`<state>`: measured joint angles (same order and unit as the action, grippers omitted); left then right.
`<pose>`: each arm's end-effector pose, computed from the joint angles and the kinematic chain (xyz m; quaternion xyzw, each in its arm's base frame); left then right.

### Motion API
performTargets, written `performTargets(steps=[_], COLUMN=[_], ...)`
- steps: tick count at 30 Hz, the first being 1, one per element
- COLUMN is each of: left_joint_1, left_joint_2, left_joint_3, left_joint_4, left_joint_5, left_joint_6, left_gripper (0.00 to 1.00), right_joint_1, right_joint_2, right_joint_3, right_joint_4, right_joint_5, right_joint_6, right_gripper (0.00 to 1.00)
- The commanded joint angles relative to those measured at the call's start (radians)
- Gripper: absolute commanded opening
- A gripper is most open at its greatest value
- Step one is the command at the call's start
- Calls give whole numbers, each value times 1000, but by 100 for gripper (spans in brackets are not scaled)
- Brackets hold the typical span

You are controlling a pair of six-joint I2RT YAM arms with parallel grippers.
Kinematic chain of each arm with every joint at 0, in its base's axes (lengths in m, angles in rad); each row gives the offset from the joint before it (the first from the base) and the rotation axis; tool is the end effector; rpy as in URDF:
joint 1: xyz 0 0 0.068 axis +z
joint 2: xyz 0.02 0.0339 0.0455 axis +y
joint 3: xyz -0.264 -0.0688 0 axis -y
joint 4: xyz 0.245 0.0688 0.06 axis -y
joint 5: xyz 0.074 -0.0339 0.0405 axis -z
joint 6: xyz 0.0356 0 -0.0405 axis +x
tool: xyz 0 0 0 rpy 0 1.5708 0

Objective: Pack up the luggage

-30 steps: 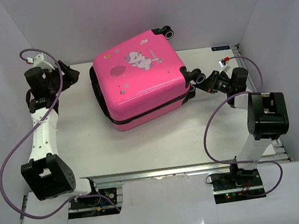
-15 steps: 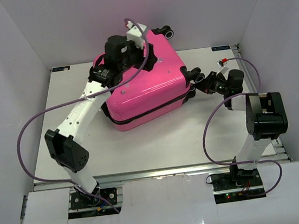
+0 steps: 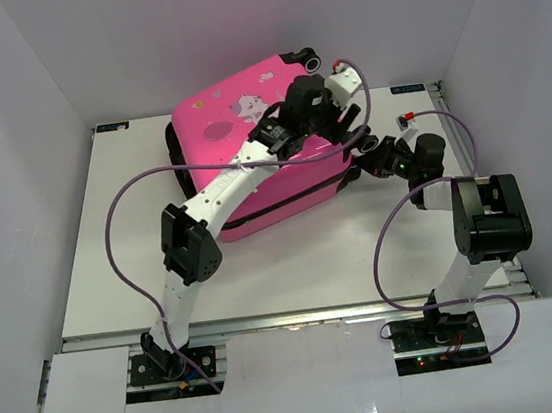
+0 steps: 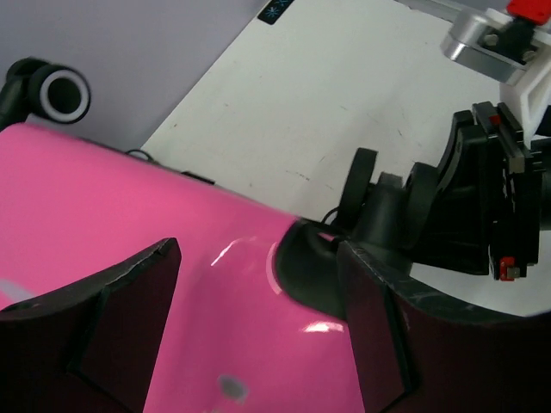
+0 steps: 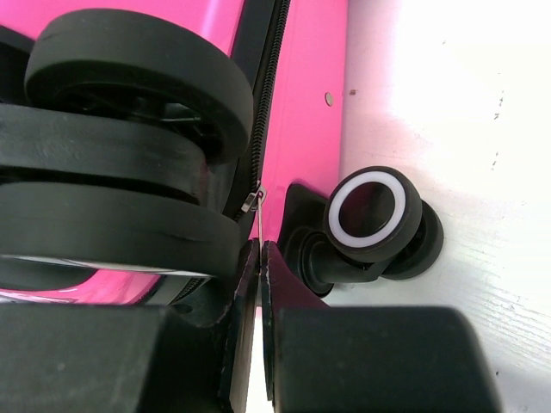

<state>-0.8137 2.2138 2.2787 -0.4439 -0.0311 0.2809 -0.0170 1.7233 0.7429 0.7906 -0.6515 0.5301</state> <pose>0.3584 -0.3777 0.3600 0.4232 0.7112 -0.1353 0.5448 0.3471 0.0157 0.1850 0.0011 0.7583 0.3918 0.5211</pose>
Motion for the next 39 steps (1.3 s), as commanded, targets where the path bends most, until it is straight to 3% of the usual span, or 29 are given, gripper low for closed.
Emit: performTargets(steps=[1,8,16,20,23,27,30,39], left_joint_1=[-50,-82,-115,-120,-122,-122,-119,-116], left_joint_2=[35,57,167,182,142,103,63,-141], left_joint_3=[95,51,75,58,-19,-80,-146,-465], left_joint_4=[33,57,78,68,44,7,-14,6], left_joint_5=[-39,-61,-374,-350,-299,-388,-422,-418], left_joint_6=[110,145,287,302,271,232,206,86], left_gripper=[86,88,86,84,70,25,1,0], right_joint_1=[5,6,6,6,6,8,13,141], right_joint_2=[-22,-19,-24,-27,-38,-60,-74,-203], right_joint_3=[-10,-12,-21,-26,-28,-37,-40,-116], right_joint_4=[14,14,19,19,3,-8,-27,-89], right_joint_5=[23,23,24,26,36,47,56,160], right_joint_6=[-32,-32,-30,-30,-40,-50,-56,-104], right_gripper=[8,8,8,8,8,8,8,8])
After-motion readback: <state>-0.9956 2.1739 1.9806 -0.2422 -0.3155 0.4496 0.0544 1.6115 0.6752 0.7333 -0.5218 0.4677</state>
